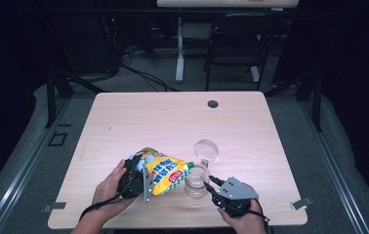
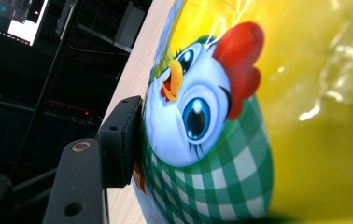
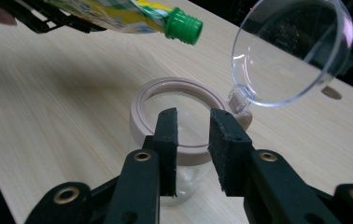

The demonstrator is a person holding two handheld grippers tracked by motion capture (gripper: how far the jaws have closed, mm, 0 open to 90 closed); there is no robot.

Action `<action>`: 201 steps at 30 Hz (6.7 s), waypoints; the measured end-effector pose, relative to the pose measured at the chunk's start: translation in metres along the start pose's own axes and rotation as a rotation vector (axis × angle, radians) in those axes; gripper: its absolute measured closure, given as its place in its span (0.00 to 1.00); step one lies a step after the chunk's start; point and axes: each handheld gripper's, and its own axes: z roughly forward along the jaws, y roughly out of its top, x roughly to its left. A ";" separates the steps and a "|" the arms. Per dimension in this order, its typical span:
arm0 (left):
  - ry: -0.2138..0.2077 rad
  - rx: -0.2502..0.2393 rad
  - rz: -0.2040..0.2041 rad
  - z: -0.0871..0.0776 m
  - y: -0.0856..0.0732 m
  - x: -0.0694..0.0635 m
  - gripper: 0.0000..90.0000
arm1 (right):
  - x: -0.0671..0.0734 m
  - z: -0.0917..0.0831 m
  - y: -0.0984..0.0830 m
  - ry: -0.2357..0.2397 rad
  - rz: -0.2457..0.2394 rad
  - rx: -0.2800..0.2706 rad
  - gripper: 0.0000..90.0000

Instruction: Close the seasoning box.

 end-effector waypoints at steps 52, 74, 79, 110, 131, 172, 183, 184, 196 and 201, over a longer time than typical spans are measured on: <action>-0.034 -0.003 0.081 0.001 0.010 -0.008 0.47 | 0.043 0.045 0.018 -0.310 -0.855 0.061 0.76; 0.000 0.034 0.184 0.000 0.014 -0.003 0.48 | 0.050 0.053 0.010 -0.327 -0.865 0.051 0.79; 0.017 0.033 0.208 -0.001 0.016 -0.001 0.48 | 0.051 0.053 0.008 -0.343 -0.843 0.044 0.79; 0.132 0.035 0.378 -0.008 0.025 0.006 0.48 | 0.058 0.057 0.002 -0.393 -0.785 0.010 0.79; 0.166 0.037 0.446 -0.013 0.033 0.011 0.48 | 0.057 0.054 0.003 -0.393 -0.754 -0.004 0.79; 0.238 0.037 0.551 -0.020 0.041 0.013 0.51 | 0.059 0.054 0.002 -0.379 -0.685 -0.014 0.79; 0.239 0.045 0.576 -0.020 0.044 0.013 0.51 | 0.058 0.054 0.000 -0.362 -0.626 -0.006 0.79; 0.239 0.046 0.579 -0.020 0.045 0.013 0.51 | 0.058 0.054 0.000 -0.362 -0.627 -0.006 0.79; 0.221 0.054 0.586 -0.020 0.047 0.015 0.51 | 0.056 0.053 0.000 -0.344 -0.583 -0.016 0.79; 0.218 0.054 0.595 -0.021 0.049 0.017 0.51 | 0.055 0.053 0.002 -0.333 -0.559 -0.024 0.79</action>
